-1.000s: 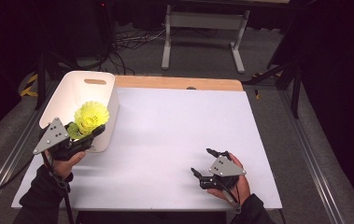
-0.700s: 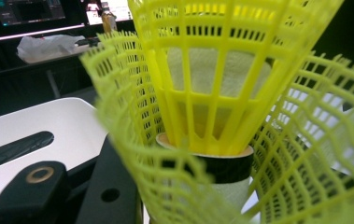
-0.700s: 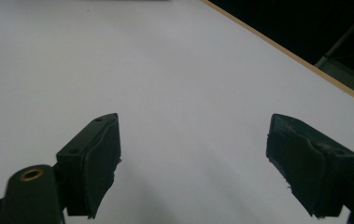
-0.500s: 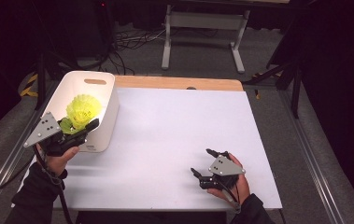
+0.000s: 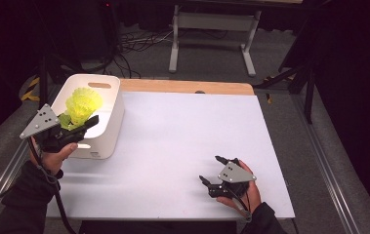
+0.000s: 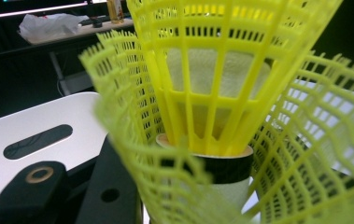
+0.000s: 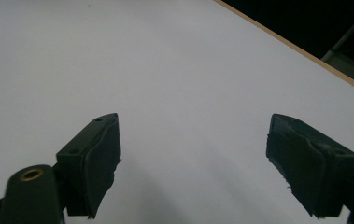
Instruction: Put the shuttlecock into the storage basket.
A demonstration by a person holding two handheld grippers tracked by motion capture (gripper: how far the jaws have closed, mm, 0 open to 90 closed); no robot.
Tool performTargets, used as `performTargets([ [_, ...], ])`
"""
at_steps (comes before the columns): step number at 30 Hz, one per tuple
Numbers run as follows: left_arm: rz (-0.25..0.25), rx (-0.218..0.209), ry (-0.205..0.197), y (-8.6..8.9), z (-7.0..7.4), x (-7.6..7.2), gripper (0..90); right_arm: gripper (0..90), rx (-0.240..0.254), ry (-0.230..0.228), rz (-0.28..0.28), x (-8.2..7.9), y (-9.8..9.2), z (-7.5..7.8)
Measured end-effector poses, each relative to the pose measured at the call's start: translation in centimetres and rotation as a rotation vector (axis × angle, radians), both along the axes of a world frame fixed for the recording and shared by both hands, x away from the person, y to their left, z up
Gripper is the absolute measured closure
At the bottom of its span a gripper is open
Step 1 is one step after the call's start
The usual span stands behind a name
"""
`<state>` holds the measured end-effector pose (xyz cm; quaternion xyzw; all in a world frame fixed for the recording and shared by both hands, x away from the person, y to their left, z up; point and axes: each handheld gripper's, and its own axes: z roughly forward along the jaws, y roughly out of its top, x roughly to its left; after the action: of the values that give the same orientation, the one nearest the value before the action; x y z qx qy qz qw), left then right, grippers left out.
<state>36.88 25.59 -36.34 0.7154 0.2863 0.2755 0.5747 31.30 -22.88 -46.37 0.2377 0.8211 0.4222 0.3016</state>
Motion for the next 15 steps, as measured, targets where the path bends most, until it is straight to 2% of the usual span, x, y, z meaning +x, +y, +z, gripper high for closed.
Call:
performTargets([
  [5, 0.019, 0.023, 0.01, 0.0, 0.2, 0.7, 64.0, 18.9, 0.0, 0.006, 0.0, 0.1, 0.0, -0.1],
  [15, 0.034, 0.017, 0.037, 0.5, 1.0, 1.9, 64.4, 18.9, -0.002, 0.018, -0.002, 0.2, -0.1, -0.2],
])
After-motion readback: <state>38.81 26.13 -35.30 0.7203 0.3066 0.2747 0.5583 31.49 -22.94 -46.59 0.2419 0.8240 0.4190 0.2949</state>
